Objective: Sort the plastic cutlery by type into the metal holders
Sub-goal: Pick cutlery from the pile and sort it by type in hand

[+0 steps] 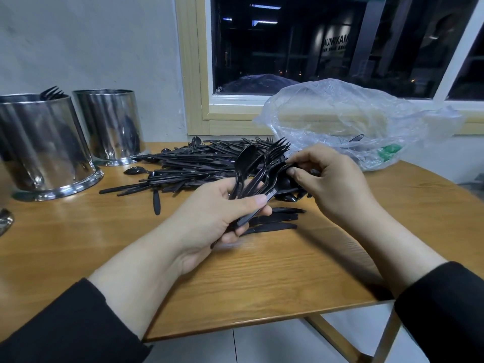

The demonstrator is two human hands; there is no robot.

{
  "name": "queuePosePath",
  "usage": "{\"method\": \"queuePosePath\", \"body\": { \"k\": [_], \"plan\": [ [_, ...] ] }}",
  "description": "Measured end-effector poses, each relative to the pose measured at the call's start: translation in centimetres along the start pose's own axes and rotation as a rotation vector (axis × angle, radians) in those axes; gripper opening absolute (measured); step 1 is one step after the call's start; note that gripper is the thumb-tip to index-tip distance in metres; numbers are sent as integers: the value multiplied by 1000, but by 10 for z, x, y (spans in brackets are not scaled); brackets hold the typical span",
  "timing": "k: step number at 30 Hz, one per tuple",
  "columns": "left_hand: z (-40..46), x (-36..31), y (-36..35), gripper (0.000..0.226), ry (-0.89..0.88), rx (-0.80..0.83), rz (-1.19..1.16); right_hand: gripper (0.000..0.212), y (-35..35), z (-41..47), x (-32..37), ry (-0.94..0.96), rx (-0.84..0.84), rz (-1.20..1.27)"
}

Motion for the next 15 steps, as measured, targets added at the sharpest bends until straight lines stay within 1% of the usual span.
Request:
{"method": "queuePosePath", "body": {
  "k": [2, 4, 6, 7, 9, 11, 13, 15],
  "plan": [
    [0, 1, 2, 20, 7, -23, 12, 19, -2, 0, 0, -2, -2, 6],
    [0, 2, 3, 18, 12, -44, 8, 17, -4, 1, -4, -47, -1, 31],
    [0, 2, 3, 18, 9, -50, 8, 15, -5, 1, -9, -107, 8, 90],
    [0, 1, 3, 18, 7, -49, 7, 17, -7, 0, -10, -132, 24, 148],
    [0, 0, 2, 18, -2, -44, -1, 21, -12, -3, -9, -169, 92, 307],
    [1, -1, 2, 19, -18, -33, -4, 18, -20, -8, -7, -201, 196, 439],
    [0, -2, 2, 20, -34, -20, 4, 14, -26, -10, -5, -216, 260, 491],
    [-1, -2, 1, 22, -44, -11, 16, 13, -27, -10, -5, -212, 255, 490]
  ]
}}
Point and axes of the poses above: each hand's wrist, its own z-axis towards the middle knuckle, its own y-axis out of the back of the hand, x = y × z, the point moved 6 cm from there along z, towards the middle knuckle, and after that the axes turned 5 degrees about -y, right-handed, at the moved point
